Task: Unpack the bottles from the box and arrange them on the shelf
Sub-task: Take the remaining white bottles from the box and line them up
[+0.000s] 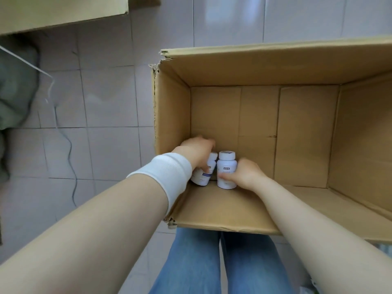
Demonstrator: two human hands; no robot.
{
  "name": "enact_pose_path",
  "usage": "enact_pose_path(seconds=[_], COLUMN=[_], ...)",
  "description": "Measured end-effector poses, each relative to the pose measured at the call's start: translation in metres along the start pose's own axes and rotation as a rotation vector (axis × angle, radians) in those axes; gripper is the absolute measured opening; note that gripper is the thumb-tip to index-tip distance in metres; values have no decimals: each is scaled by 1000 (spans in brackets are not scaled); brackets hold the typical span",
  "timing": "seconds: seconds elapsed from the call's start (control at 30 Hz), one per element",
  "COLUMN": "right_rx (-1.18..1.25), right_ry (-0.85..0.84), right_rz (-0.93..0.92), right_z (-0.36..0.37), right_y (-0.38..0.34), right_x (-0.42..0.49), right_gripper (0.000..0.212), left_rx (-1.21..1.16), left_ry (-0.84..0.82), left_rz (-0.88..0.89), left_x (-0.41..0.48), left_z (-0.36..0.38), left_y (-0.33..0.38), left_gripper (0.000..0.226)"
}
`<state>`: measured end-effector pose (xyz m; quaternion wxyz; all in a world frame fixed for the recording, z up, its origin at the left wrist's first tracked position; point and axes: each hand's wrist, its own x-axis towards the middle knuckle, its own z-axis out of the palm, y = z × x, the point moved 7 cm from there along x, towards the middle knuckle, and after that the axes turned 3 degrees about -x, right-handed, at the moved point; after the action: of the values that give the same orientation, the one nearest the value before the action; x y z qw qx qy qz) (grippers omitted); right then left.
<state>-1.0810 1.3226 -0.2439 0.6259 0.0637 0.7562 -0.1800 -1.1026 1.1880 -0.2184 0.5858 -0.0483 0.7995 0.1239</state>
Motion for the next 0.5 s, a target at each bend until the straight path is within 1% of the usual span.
enact_pose_path(seconds=[0.07, 0.17, 0.27, 0.37, 0.43, 0.5], right_rx=[14, 21, 42, 126, 217, 305], right_ry=[33, 81, 108, 159, 200, 240], right_rz=[39, 61, 68, 53, 20, -26], right_z=[-12, -29, -44, -64, -79, -93], right_y=[11, 22, 29, 36, 38, 38], right_x=[-3, -5, -15, -37, -62, -94], right_gripper=[52, 48, 48, 51, 51, 50], left_rx=[-224, -468, -683, -885, -957, -1030], left_ry=[-17, 6, 106, 242, 290, 319], left_rz=[-32, -69, -61, 32, 119, 199], left_x=[-1, -2, -9, -34, -58, -88], left_z=[8, 19, 22, 5, -14, -35], left_y=[-1, -3, -4, 3, 13, 28], left_gripper=[67, 66, 64, 56, 54, 57])
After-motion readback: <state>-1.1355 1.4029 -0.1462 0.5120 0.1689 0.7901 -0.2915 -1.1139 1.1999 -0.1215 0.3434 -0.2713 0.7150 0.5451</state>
